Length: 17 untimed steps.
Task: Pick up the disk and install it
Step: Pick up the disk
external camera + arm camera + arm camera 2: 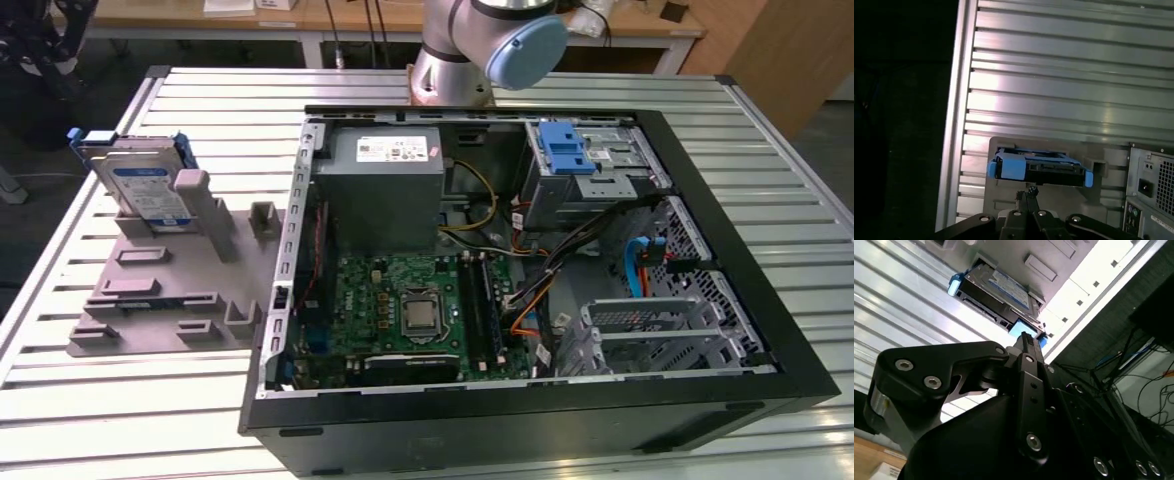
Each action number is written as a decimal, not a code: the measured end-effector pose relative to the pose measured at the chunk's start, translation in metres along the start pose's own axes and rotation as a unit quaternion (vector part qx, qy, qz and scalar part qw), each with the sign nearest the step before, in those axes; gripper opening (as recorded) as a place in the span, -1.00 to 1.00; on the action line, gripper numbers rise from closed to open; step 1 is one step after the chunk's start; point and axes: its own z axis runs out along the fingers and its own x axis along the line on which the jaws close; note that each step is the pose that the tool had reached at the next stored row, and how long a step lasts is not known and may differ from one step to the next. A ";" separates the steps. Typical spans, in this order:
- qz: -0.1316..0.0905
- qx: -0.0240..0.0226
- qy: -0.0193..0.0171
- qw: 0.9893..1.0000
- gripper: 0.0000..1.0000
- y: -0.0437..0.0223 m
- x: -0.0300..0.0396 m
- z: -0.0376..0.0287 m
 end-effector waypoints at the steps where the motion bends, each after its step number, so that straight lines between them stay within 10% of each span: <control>1: -0.009 0.000 0.000 1.000 -0.79 0.0000 0.0000 0.0000; 9: -0.082 0.000 0.002 0.997 -0.79 0.0000 0.0000 0.0007; 17: -0.154 -0.001 0.003 0.988 -0.79 0.0000 0.0000 0.0016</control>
